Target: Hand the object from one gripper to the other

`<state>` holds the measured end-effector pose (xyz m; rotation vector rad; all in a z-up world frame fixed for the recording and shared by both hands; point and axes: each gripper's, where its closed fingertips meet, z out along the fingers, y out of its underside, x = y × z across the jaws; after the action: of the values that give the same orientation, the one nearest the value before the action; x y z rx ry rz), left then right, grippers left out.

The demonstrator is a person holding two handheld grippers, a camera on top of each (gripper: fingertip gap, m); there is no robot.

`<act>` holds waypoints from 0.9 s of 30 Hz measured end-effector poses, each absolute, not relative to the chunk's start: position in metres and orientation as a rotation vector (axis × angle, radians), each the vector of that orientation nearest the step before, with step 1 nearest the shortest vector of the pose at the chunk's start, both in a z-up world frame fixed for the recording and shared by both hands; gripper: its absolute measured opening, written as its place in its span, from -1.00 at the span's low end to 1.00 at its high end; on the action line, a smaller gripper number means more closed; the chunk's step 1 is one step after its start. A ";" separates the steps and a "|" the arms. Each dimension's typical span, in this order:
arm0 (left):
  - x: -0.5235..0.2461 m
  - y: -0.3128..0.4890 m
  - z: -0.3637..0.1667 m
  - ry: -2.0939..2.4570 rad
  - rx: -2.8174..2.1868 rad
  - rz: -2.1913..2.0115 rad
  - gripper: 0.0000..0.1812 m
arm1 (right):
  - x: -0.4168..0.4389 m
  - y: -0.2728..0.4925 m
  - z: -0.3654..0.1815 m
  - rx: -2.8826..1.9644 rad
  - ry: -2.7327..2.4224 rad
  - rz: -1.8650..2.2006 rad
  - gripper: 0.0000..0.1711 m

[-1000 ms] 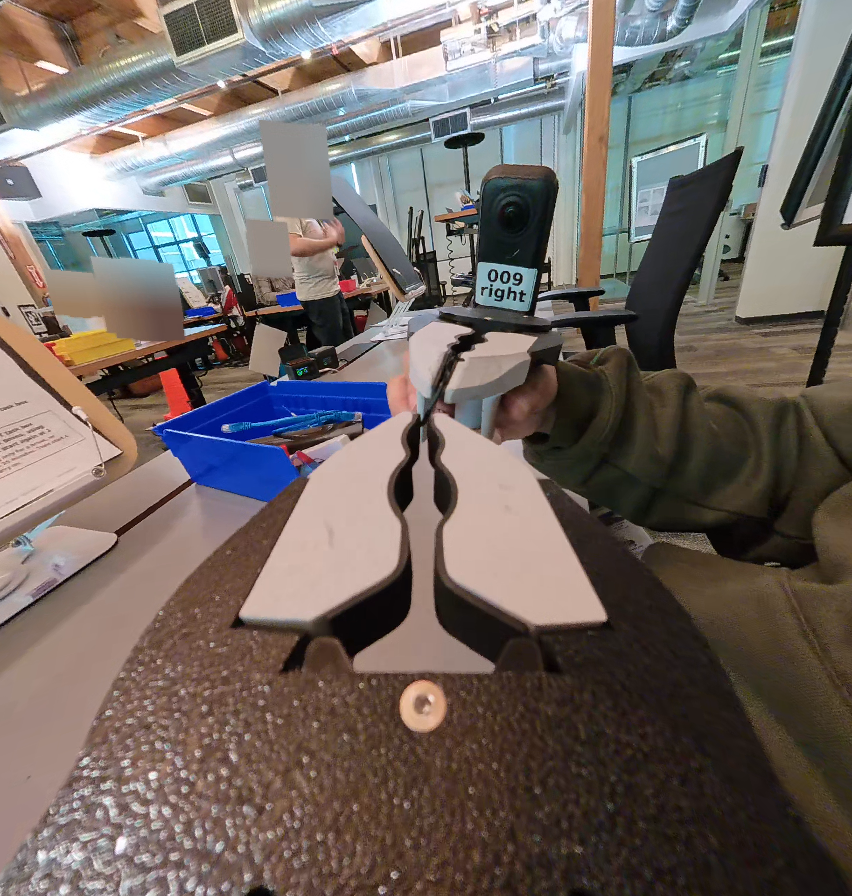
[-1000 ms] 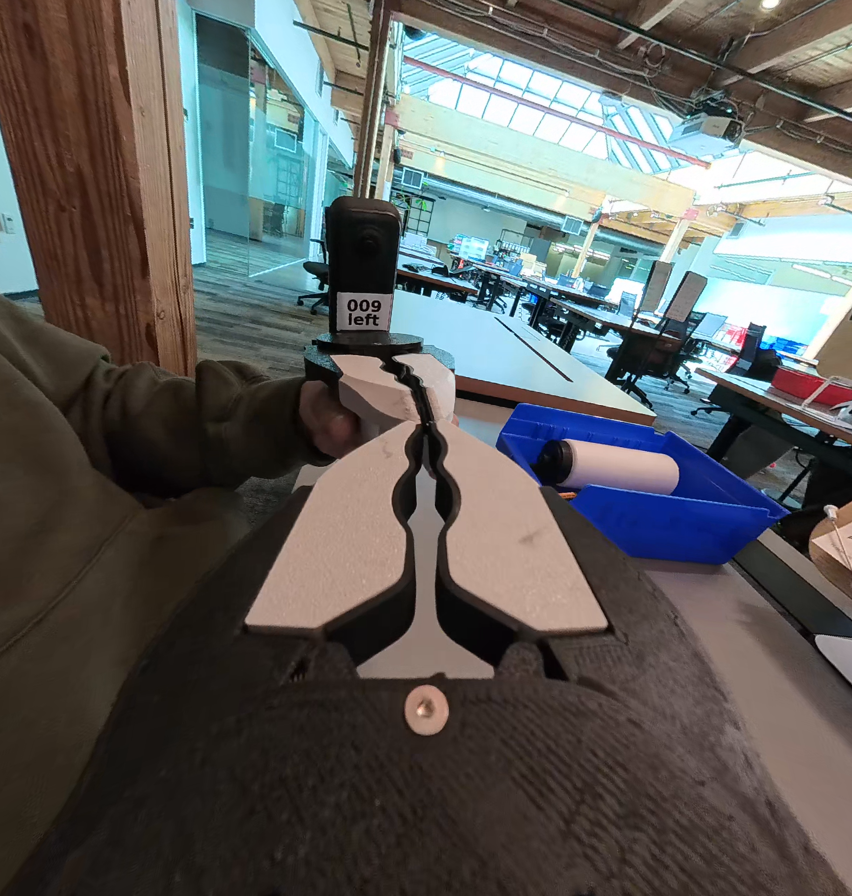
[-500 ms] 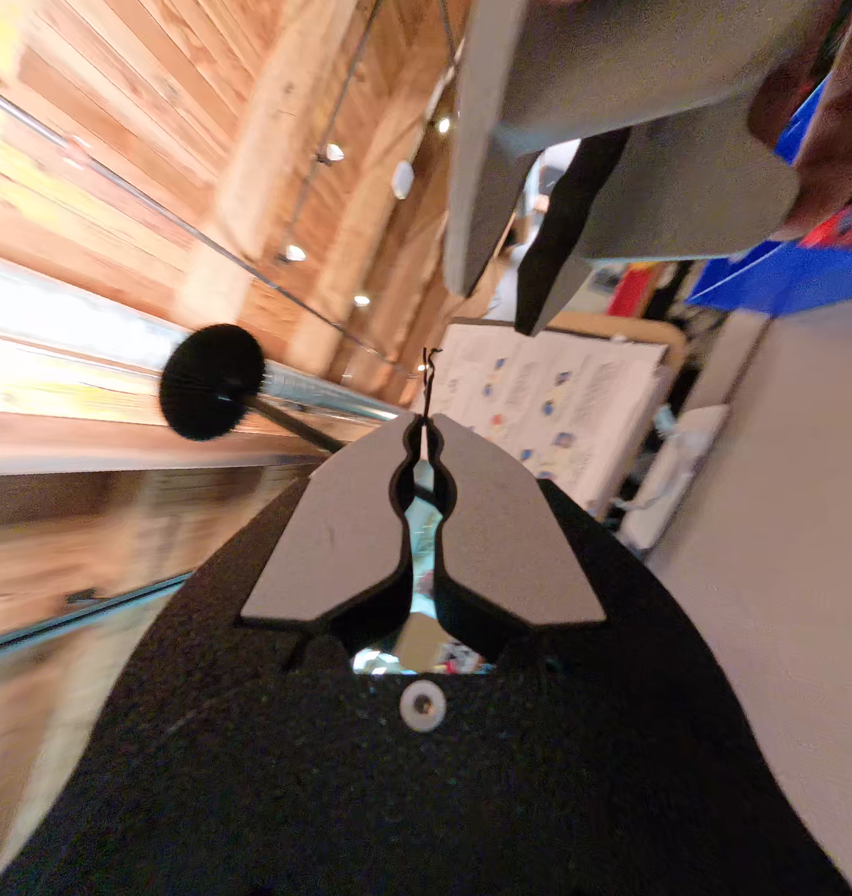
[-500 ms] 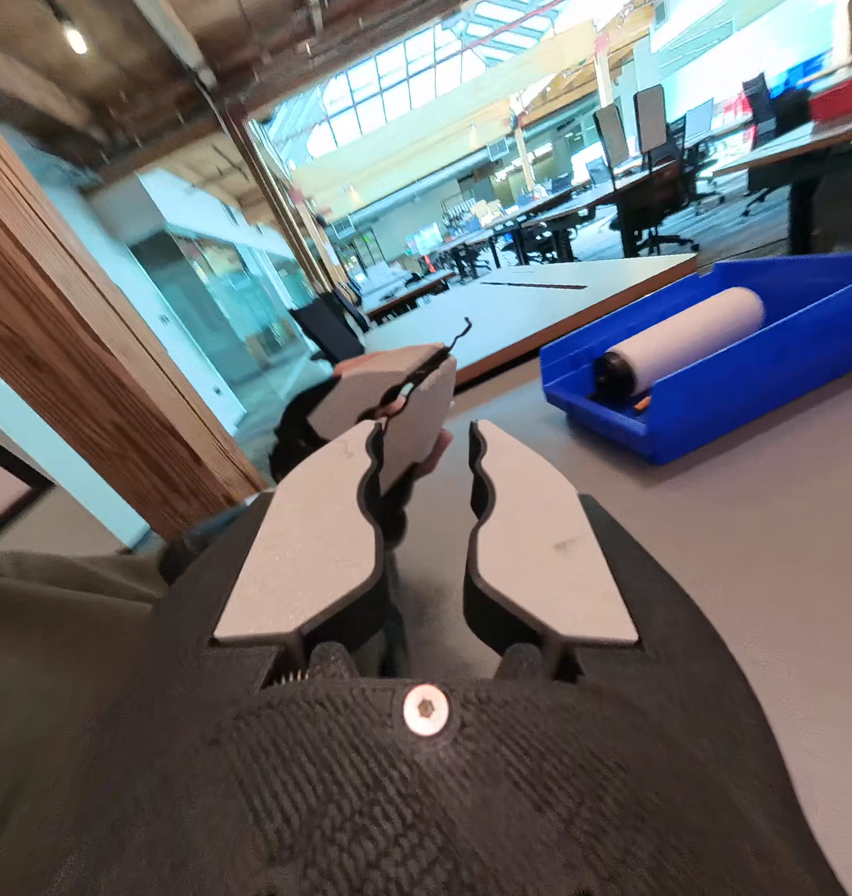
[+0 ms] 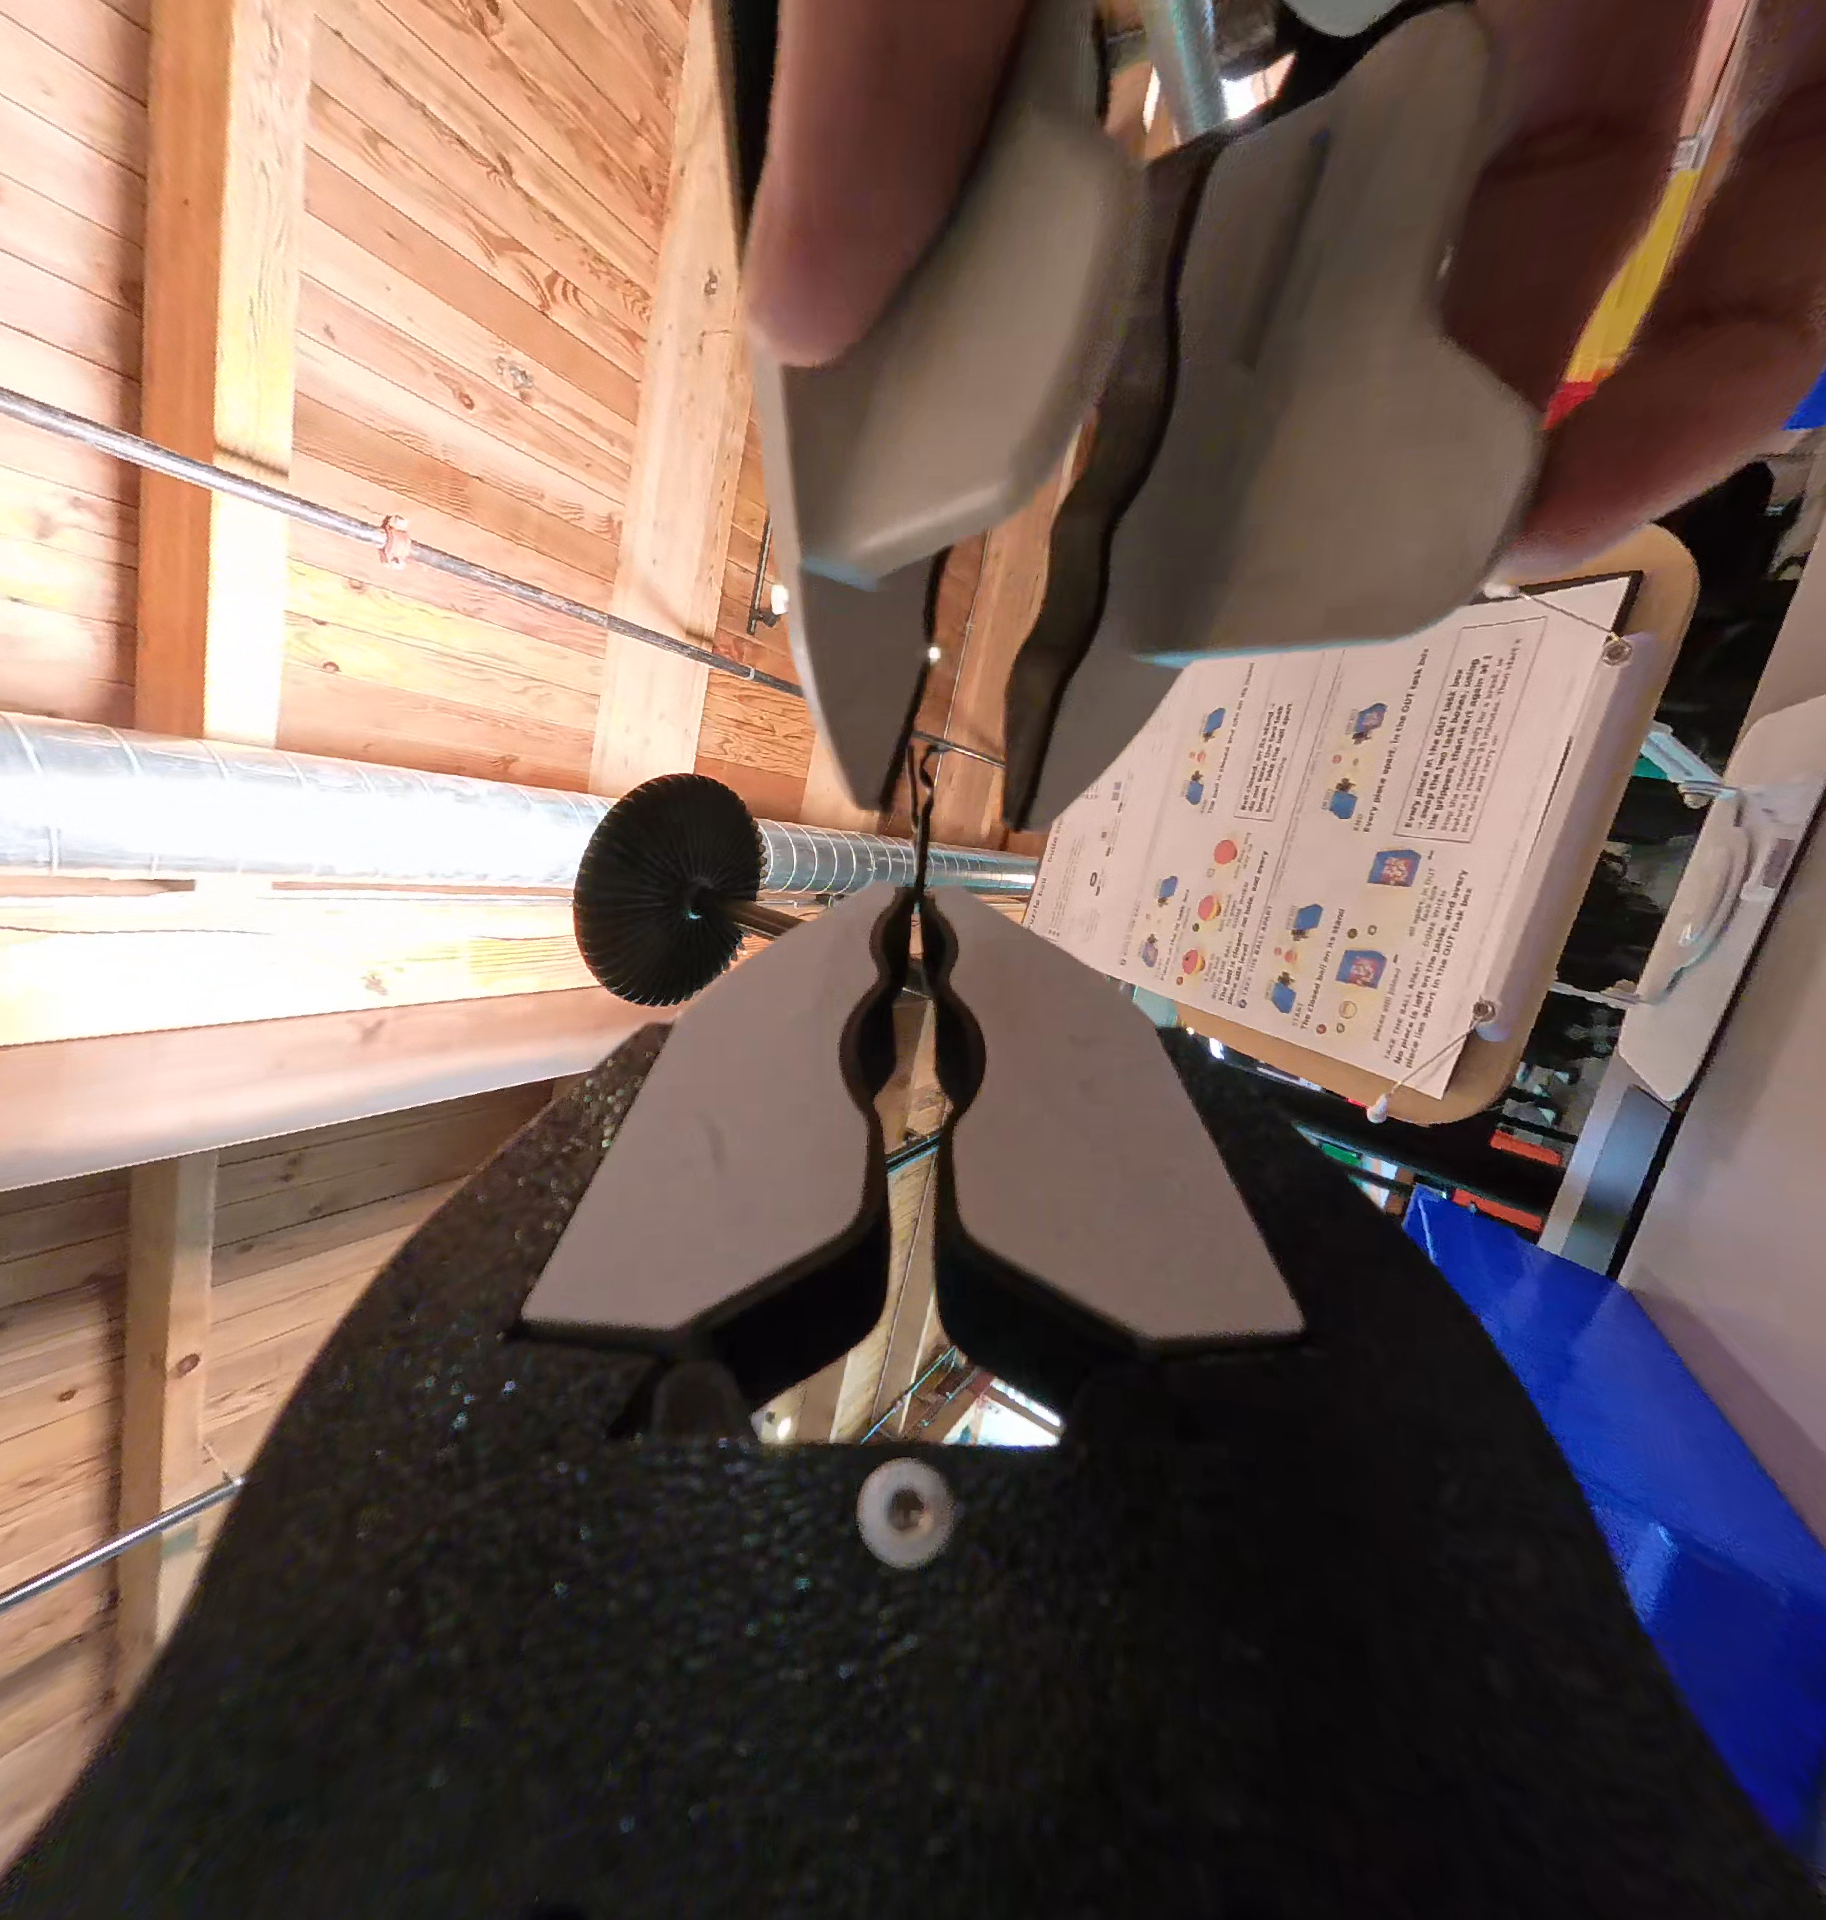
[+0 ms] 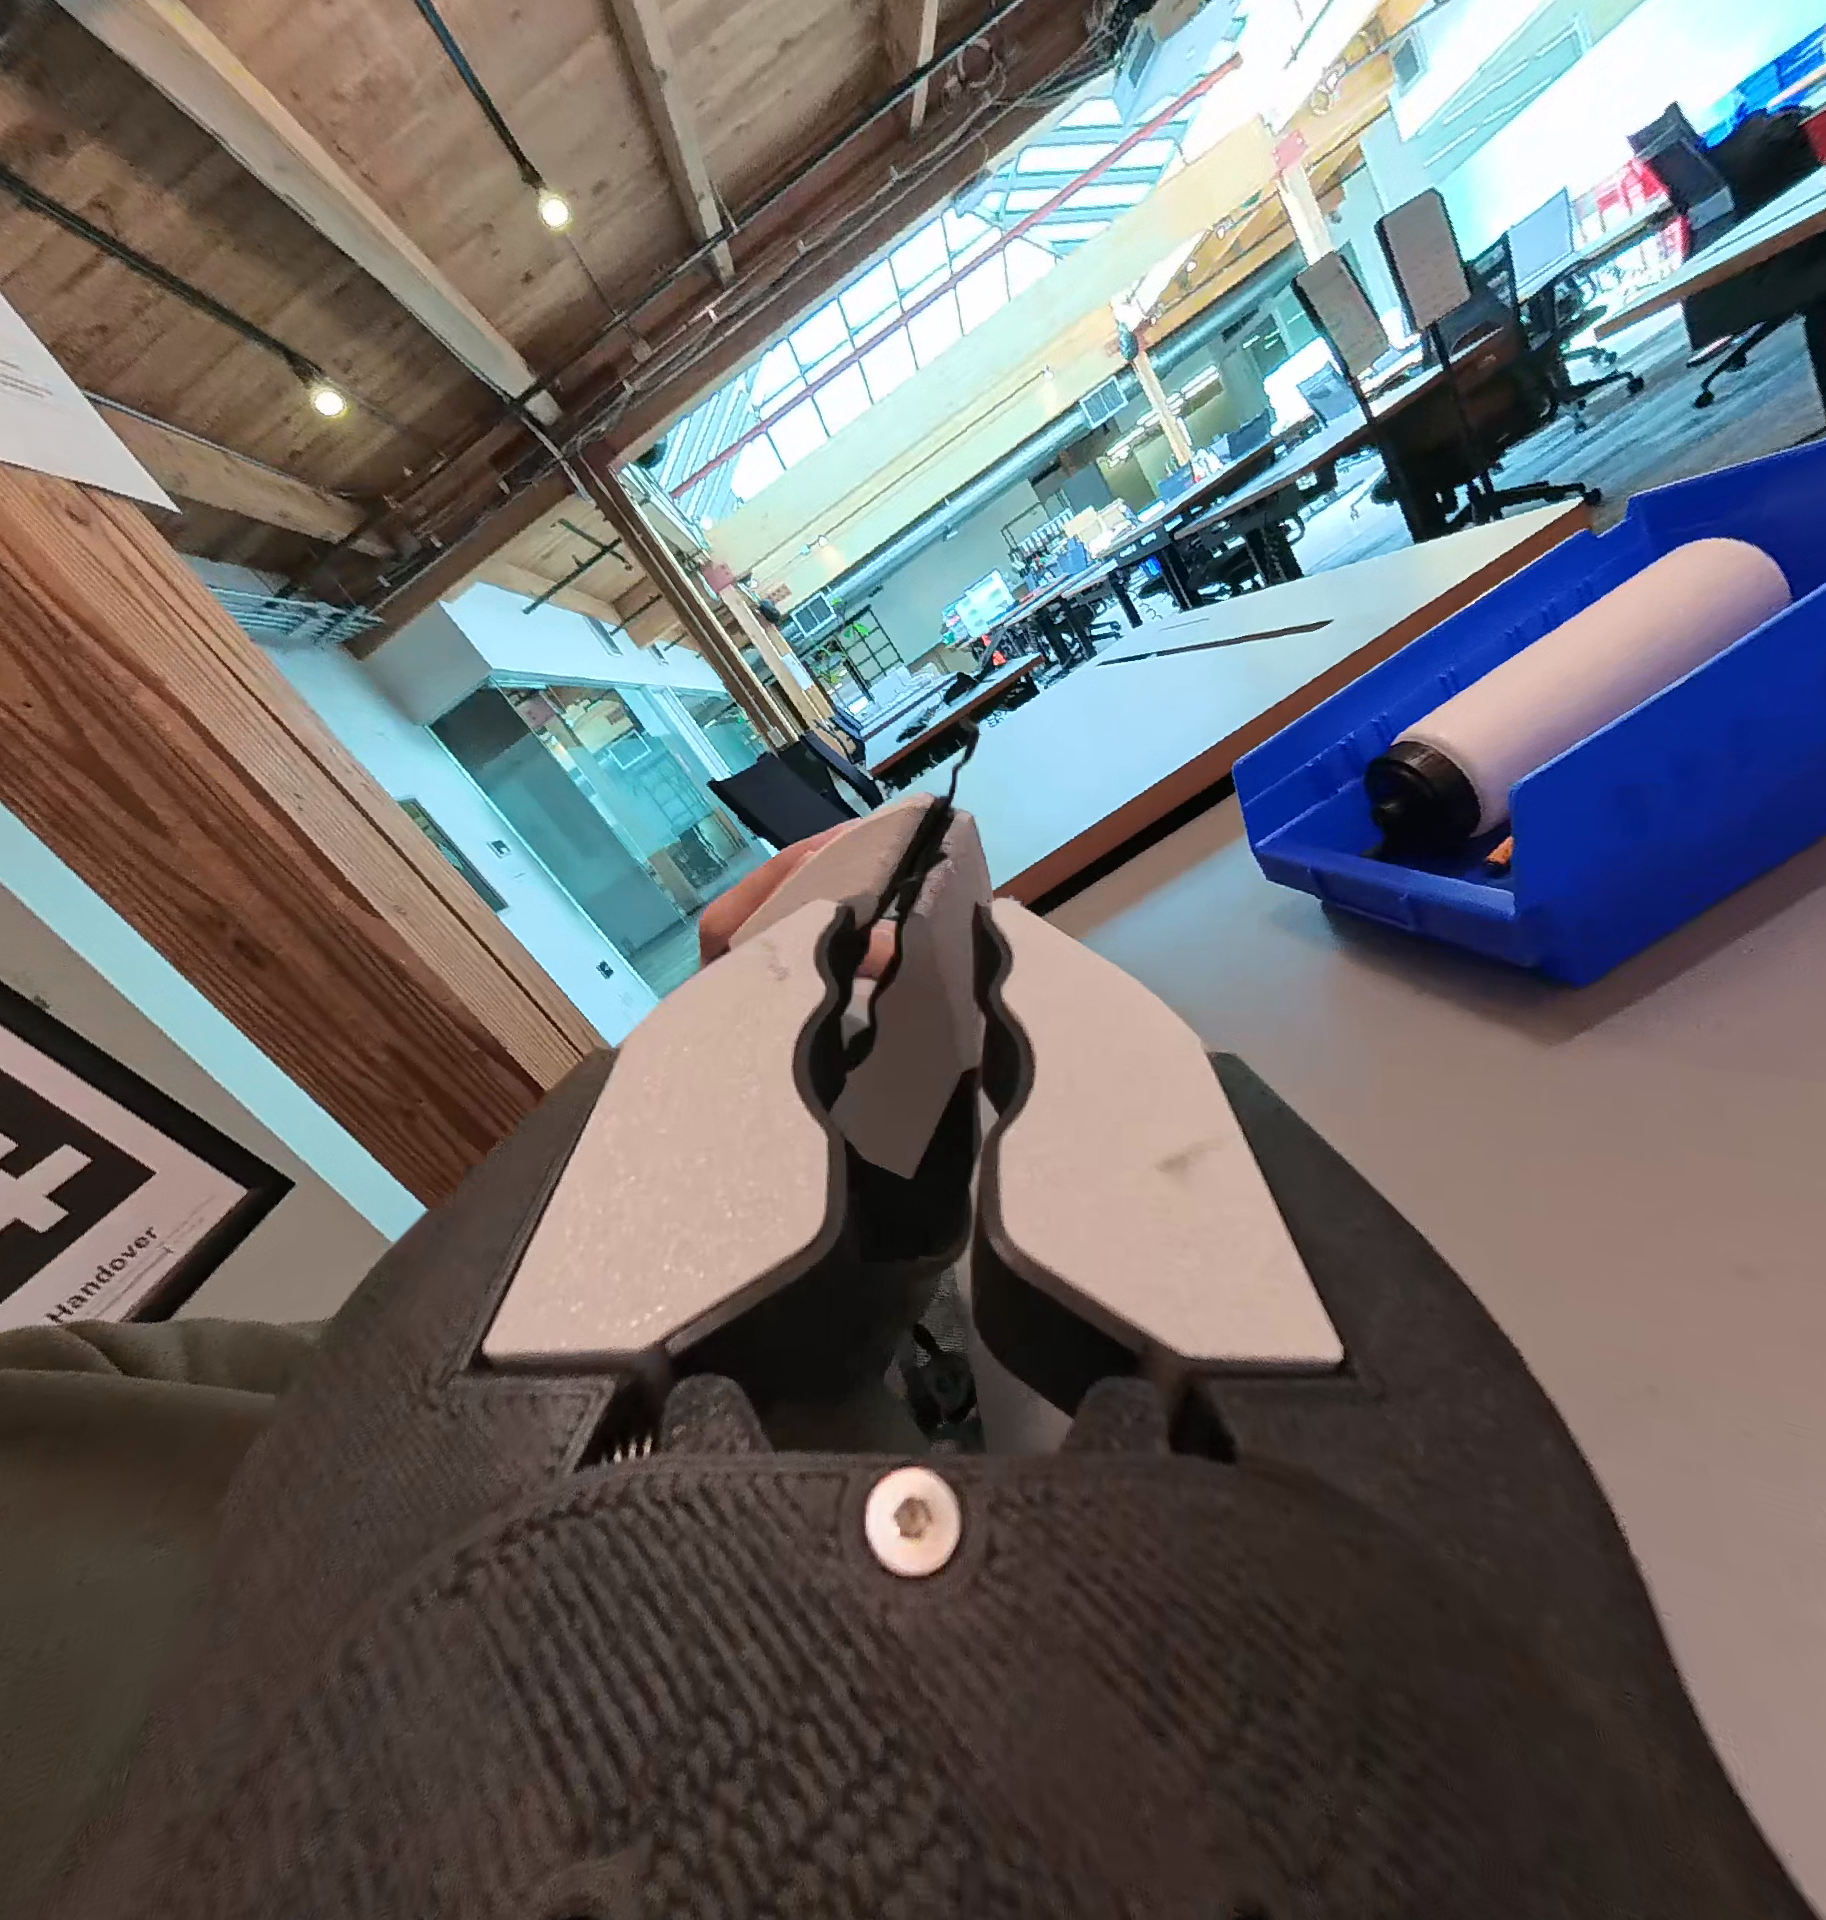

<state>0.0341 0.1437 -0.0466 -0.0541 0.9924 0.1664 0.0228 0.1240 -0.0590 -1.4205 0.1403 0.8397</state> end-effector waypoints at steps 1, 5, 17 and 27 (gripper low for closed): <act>0.035 0.144 -0.048 0.994 -0.053 0.173 -0.99 | 0.023 0.124 -0.059 -1.419 0.143 0.847 -0.74; 0.037 0.139 -0.051 1.004 -0.031 0.182 -0.99 | 0.027 0.123 -0.057 -1.401 0.151 0.818 -0.95; 0.047 0.131 -0.063 1.205 -0.234 -0.355 -0.59 | 0.046 0.110 -0.047 -1.397 -0.084 0.505 -0.97; 0.032 0.089 -0.070 1.575 -0.647 -1.696 -0.81 | 0.025 0.090 -0.061 -1.438 -0.541 0.233 -0.97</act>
<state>0.0318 0.0888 -0.0701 -0.6469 1.5747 -1.6960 0.0255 0.0903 -0.0612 -1.4377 -0.5410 0.2334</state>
